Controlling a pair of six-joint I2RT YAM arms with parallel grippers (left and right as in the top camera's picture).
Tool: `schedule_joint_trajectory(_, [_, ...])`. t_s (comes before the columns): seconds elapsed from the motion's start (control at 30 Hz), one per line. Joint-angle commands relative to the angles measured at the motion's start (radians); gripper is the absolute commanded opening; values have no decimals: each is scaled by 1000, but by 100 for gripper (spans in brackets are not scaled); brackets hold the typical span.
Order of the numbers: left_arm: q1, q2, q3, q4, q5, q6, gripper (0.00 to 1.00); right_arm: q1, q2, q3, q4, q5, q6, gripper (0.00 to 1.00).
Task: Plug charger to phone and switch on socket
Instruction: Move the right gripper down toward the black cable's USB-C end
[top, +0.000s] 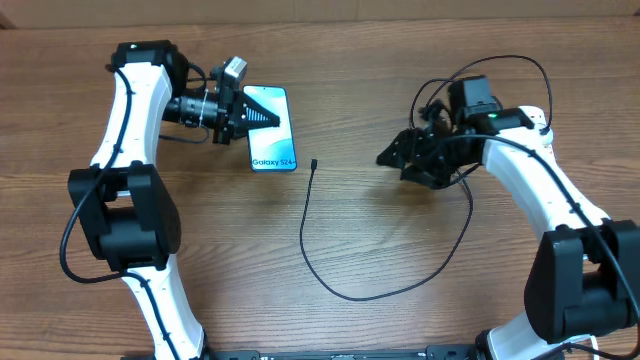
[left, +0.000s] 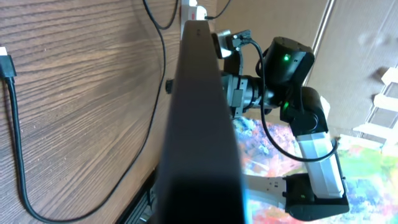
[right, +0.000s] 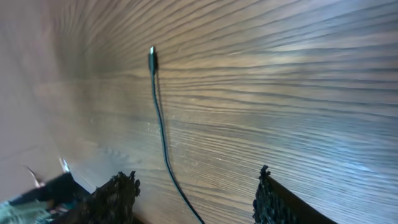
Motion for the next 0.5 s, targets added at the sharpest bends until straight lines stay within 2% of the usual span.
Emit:
schedule_joint_trajectory(0.0, [-2,-6,16,-35,54,102,4,42,-34,12,18,20,-21,63])
schedule_joint_trajectory(0.27, [1,-6,16,-26,71,102,4,125,-34,11,97,62,39,60])
schedule_joint_trajectory(0.47, [17,-6,16,67,-91,82,4,196,-34,11,196,149,126,55])
